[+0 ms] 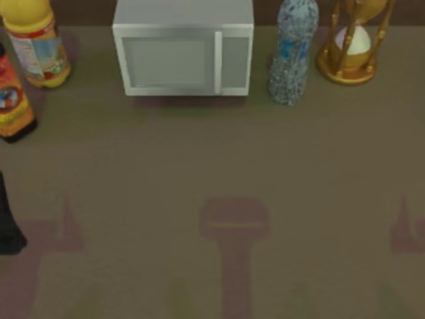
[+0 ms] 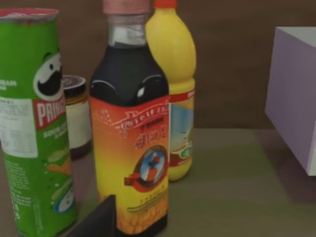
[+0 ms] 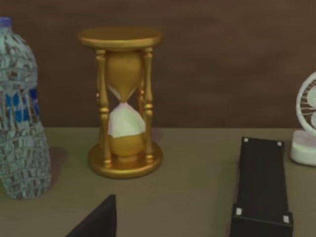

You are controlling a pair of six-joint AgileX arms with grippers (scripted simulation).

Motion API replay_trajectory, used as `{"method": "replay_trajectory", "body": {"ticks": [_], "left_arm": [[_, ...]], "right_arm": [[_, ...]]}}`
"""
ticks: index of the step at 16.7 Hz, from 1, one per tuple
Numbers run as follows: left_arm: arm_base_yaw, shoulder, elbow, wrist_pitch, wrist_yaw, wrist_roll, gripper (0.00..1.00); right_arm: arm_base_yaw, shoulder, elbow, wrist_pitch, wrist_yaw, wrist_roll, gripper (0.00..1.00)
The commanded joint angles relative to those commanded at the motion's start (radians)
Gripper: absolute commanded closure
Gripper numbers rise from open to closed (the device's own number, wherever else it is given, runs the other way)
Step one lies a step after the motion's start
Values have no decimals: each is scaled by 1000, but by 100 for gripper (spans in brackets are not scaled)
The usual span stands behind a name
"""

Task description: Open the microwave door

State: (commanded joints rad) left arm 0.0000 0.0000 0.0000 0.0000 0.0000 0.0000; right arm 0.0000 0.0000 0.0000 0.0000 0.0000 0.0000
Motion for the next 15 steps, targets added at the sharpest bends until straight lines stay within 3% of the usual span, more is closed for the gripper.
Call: {"method": "replay_trajectory", "body": {"ticks": [7, 15], "left_arm": [[-61, 155, 145, -74, -38, -42, 0], [-291, 868, 765, -300, -181, -239, 0]], "right_arm": [[0, 0, 0, 0, 0, 0, 0], [0, 0, 0, 0, 0, 0, 0]]}}
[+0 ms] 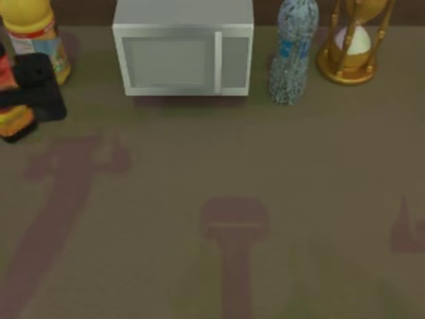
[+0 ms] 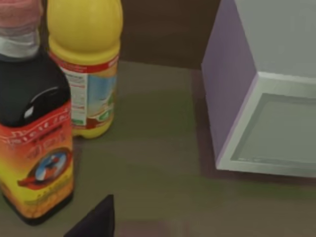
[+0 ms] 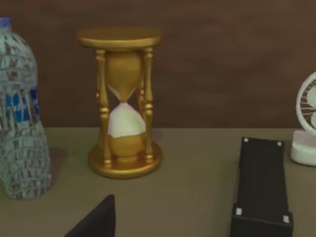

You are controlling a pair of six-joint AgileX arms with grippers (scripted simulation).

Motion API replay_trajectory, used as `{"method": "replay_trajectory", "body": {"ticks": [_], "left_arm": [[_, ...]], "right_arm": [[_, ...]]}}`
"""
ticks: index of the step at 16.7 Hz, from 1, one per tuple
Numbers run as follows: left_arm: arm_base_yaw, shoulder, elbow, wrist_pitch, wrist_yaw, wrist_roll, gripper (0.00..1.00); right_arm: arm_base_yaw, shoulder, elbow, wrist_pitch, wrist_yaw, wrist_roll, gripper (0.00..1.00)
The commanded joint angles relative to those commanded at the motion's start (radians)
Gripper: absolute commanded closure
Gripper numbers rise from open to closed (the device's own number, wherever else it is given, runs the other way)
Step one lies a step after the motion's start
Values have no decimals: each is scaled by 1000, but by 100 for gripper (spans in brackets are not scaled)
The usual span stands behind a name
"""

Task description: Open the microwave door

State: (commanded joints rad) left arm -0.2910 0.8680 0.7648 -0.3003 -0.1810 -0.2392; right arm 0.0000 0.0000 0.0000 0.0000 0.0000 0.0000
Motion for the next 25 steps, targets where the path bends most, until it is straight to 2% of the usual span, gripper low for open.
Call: {"method": "replay_trajectory", "body": {"ticks": [7, 13, 17, 25], "left_arm": [[-218, 715, 626, -189, -129, -197, 0], [-348, 1116, 951, -333, -207, -302, 0], [-380, 1216, 1028, -375, -226, -325, 0], [-355, 1292, 1064, -322, -211, -302, 0]], "right_arm": [[0, 0, 0, 0, 0, 0, 0], [0, 0, 0, 0, 0, 0, 0], [0, 0, 0, 0, 0, 0, 0], [0, 0, 0, 0, 0, 0, 0]]}}
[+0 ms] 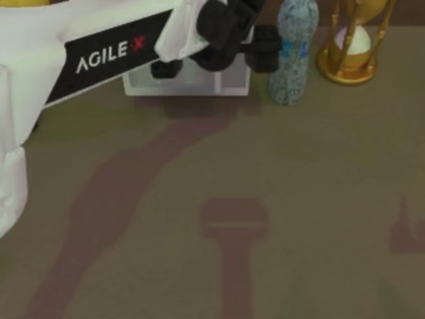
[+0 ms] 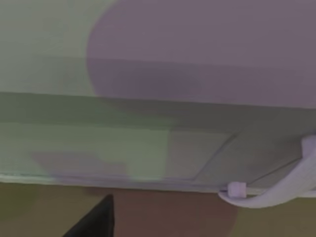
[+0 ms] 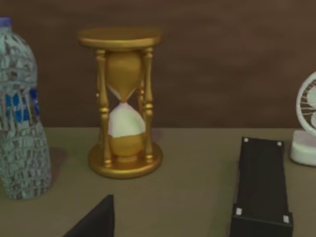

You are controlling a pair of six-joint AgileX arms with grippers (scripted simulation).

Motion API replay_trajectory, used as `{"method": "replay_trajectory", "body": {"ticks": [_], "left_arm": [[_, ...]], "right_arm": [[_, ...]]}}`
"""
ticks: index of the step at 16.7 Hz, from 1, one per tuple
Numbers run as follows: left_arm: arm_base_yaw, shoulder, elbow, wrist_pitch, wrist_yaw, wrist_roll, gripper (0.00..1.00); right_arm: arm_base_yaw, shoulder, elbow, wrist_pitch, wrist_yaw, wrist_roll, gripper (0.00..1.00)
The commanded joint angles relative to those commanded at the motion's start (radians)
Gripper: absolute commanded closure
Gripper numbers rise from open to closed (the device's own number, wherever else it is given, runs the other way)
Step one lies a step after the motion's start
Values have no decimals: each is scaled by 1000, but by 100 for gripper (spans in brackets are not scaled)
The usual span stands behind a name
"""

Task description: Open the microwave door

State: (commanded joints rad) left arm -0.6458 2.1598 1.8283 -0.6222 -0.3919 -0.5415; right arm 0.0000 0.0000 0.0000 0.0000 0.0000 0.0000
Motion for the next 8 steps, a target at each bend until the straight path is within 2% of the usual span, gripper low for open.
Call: {"method": "replay_trajectory", "body": {"ticks": [4, 8], "left_arm": [[37, 126, 52, 81, 23, 33, 0], [40, 132, 55, 87, 25, 36, 0]], "right_arm": [[0, 0, 0, 0, 0, 0, 0], [0, 0, 0, 0, 0, 0, 0]]}}
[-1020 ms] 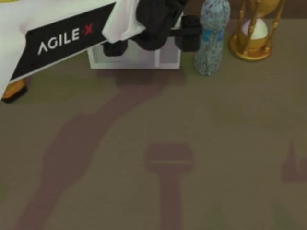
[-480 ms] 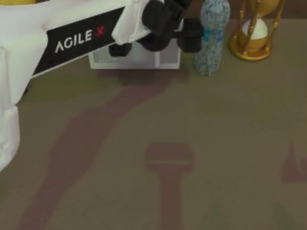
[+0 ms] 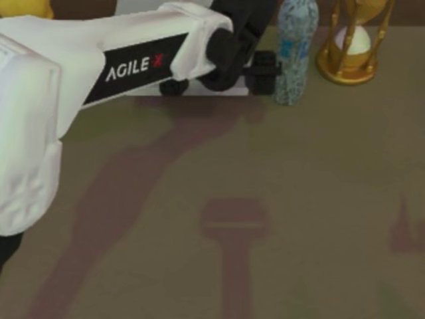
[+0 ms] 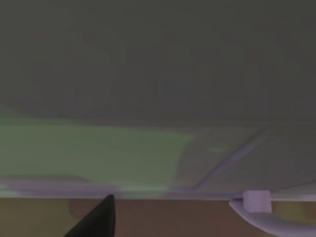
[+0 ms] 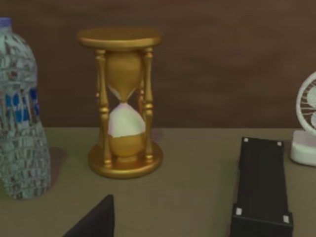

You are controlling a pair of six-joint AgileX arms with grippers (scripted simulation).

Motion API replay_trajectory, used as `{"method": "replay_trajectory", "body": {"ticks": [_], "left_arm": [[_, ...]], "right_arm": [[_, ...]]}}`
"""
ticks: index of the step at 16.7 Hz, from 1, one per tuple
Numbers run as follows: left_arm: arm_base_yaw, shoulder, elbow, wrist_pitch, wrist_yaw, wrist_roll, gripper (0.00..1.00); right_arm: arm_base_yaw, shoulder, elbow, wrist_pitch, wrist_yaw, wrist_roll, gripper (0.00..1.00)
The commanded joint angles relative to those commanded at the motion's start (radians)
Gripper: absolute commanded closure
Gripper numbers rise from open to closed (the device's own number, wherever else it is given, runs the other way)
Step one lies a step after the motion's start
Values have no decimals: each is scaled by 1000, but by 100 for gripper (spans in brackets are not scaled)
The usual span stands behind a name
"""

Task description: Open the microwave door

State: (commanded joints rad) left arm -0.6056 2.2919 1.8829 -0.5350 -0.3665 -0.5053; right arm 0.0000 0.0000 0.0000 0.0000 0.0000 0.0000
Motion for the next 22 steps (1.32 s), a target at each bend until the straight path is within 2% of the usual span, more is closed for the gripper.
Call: {"method": "replay_trajectory", "body": {"ticks": [13, 21, 22], "left_arm": [[0, 0, 0, 0, 0, 0, 98], [0, 0, 0, 0, 0, 0, 100], [-37, -27, -54, -8, 13, -2, 100]], "right_arm": [[0, 0, 0, 0, 0, 0, 0], [0, 0, 0, 0, 0, 0, 0], [0, 0, 0, 0, 0, 0, 0]]}}
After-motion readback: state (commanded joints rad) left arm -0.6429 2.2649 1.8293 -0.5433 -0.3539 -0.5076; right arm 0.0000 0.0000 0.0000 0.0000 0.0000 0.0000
